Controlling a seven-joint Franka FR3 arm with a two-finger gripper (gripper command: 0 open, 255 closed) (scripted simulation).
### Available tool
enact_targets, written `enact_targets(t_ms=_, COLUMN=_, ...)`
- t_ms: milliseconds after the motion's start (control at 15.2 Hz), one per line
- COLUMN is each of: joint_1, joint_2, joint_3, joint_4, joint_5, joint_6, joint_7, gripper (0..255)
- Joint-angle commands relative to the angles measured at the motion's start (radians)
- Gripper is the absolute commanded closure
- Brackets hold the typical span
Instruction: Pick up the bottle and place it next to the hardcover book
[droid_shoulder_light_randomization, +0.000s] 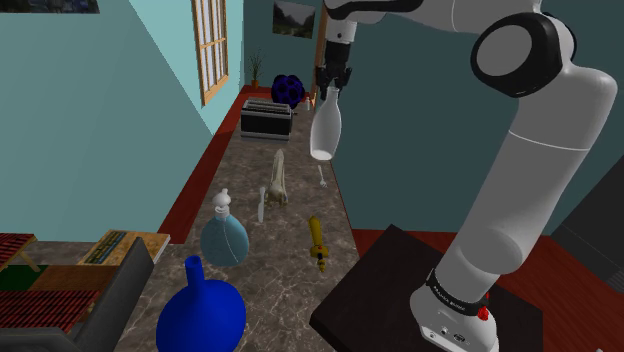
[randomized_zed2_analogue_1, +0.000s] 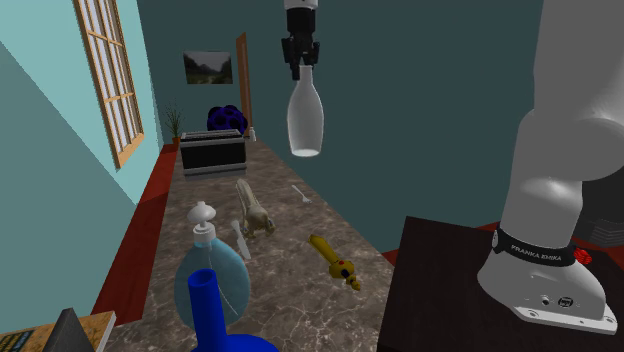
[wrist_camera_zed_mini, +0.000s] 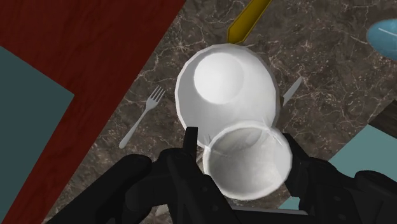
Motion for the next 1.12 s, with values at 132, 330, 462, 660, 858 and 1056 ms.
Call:
enact_targets(t_ms=132, joint_1=-0.003, joint_2=0.02, joint_3=-0.001, joint_4=0.083, joint_5=0.004, joint_6=-0.063, joint_7=-0.003, gripper=255)
enact_targets(t_ms=330, joint_1=-0.005, joint_2=0.034, joint_3=-0.002, joint_4=0.143, joint_5=0.006, joint_6=-0.109, joint_7=-0.004, gripper=255)
enact_targets(t_ms=462, joint_1=-0.006, joint_2=0.046, joint_3=-0.003, joint_4=0.186, joint_5=0.009, joint_6=-0.141, joint_7=-0.006, gripper=255)
enact_targets(t_ms=660, joint_1=-0.01, joint_2=0.067, joint_3=-0.004, joint_4=0.257, joint_5=0.013, joint_6=-0.191, joint_7=-0.008, gripper=255)
enact_targets(t_ms=858, joint_1=0.019, joint_2=0.042, joint_3=0.014, joint_4=0.203, joint_5=0.006, joint_6=-0.161, joint_7=0.037, gripper=255)
enact_targets(t_ms=1056, joint_1=0.06, joint_2=0.012, joint_3=0.043, joint_4=0.124, joint_5=-0.002, joint_6=-0.112, joint_7=0.105, gripper=255)
